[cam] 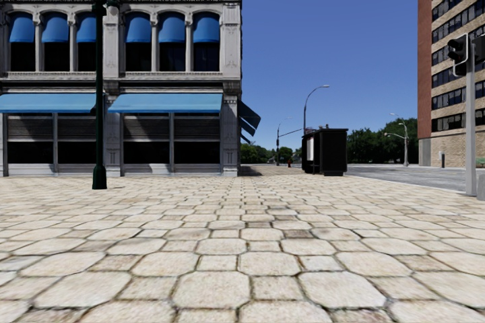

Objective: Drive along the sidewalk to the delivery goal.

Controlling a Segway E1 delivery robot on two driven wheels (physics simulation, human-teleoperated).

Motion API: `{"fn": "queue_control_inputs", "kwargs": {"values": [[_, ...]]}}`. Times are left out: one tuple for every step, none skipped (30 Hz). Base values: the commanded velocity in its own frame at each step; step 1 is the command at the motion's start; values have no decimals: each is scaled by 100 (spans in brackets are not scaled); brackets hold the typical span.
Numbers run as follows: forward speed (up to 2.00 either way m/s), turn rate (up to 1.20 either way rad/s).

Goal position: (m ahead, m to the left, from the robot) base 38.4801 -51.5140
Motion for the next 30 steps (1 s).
{"fn": "queue_control_inputs", "kwargs": {"values": [[85, 0], [85, 0], [84, 0], [84, 0], [84, 0], [89, 0], [89, 0], [94, 0], [96, 0], [96, 0], [96, 0], [96, 0], [96, 0], [96, 0], [96, 0], [97, 0], [98, 0], [99, 0], [100, 0], [102, 0], [102, 0], [104, 0], [105, 0], [106, 0], [106, 0], [109, 0], [114, 0], [116, 0], [117, 0], [117, 0]]}}
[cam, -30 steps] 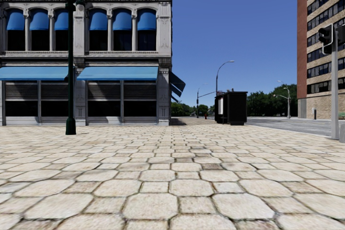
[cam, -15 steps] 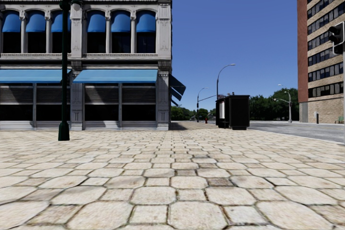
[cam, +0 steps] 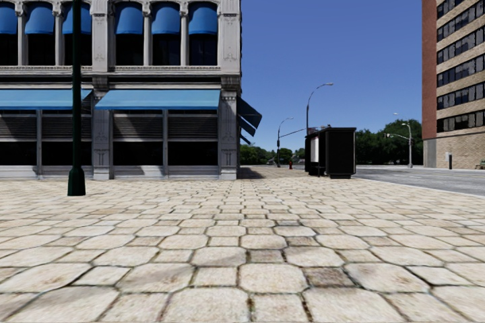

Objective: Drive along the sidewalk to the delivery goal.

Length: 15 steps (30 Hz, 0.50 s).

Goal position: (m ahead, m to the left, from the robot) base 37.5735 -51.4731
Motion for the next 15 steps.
{"fn": "queue_control_inputs", "kwargs": {"values": [[117, 0], [117, 0], [117, 0], [117, 0], [117, 0], [122, 0], [200, 0], [200, 0], [200, 0], [200, 0], [200, 0], [200, 0], [200, 0], [200, 0], [200, 0]]}}
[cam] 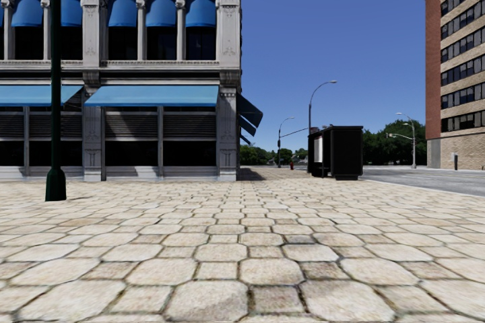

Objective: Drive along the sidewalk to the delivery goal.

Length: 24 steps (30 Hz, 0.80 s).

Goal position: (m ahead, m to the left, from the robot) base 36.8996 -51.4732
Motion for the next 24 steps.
{"fn": "queue_control_inputs", "kwargs": {"values": [[200, -9], [200, -13], [200, -13], [200, -14], [200, -14], [200, -14], [200, -14], [200, -14], [200, -18], [200, -23], [200, -23], [200, -25], [200, -25], [200, -26], [200, -26], [200, -26], [200, -26], [200, -26], [200, -26], [200, -26], [200, -26], [200, -26], [200, -26], [200, -26]]}}
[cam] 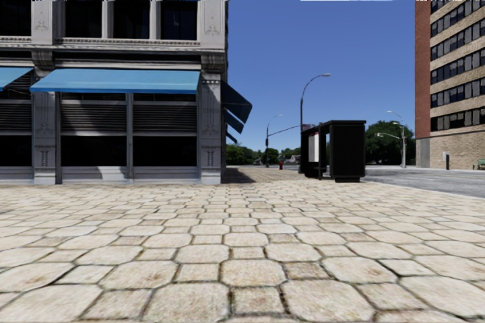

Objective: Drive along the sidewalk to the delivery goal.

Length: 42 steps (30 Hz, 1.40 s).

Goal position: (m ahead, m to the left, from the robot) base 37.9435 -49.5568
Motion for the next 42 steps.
{"fn": "queue_control_inputs", "kwargs": {"values": [[200, -26], [200, -26], [200, -26], [200, -26], [200, -26], [200, -26], [200, -26], [200, -26], [200, -26], [200, -26], [200, -26], [200, -26], [200, -26], [200, -26], [200, -26], [200, -26], [200, -26], [200, -26], [200, -26], [200, -26], [200, -26], [200, -21], [200, -21], [200, -6], [200, 0], [200, 0], [200, 0], [200, 0], [200, 0], [200, 0], [200, 0], [200, 0], [200, 0], [200, 0], [200, 0], [200, 0], [200, 0], [200, 0], [200, 0], [200, 0], [200, 0], [200, 0]]}}
